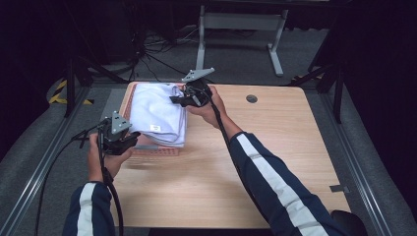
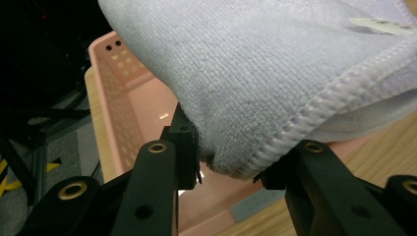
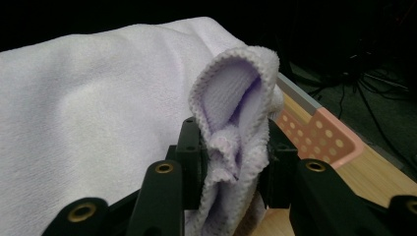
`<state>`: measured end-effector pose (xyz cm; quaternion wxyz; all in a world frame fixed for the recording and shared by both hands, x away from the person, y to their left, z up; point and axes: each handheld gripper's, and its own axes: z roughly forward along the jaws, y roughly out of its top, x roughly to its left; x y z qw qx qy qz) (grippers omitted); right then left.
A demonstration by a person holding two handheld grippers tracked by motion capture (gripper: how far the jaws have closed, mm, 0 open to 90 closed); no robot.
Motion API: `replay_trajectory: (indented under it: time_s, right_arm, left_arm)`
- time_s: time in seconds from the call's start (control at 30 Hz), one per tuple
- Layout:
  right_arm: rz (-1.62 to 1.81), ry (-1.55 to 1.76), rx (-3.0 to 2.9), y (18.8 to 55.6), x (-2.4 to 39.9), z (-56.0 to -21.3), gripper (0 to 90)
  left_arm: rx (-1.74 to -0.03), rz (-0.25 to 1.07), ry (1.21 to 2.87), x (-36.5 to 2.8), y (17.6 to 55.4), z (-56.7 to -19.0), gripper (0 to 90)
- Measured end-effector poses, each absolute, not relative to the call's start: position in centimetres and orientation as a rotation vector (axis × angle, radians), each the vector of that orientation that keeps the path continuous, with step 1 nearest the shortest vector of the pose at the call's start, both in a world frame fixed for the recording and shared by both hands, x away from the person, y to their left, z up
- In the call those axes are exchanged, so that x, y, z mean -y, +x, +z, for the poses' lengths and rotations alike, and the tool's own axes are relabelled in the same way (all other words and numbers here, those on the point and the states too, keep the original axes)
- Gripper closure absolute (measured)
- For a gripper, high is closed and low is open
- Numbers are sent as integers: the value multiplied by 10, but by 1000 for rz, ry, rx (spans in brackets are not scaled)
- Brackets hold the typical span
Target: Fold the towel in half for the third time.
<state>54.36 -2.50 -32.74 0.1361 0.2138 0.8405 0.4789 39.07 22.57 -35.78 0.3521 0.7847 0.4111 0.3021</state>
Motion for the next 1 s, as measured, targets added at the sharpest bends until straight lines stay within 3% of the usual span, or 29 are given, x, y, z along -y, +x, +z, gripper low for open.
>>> replay_trajectory:
  time_s: [0.37,0.77,1.0]
  right_arm:
    - [1379,646,-2436,551,-5,-338,670]
    - [1305,683,-2449,559,-5,-362,648]
    - [1240,725,-2454,560,3,-377,527]
  left_arm:
    - [-1167,775,2020,-249,401,-369,663]
    - [-1206,725,2035,-239,412,-398,645]
    - [-1267,706,2020,-235,414,-408,541]
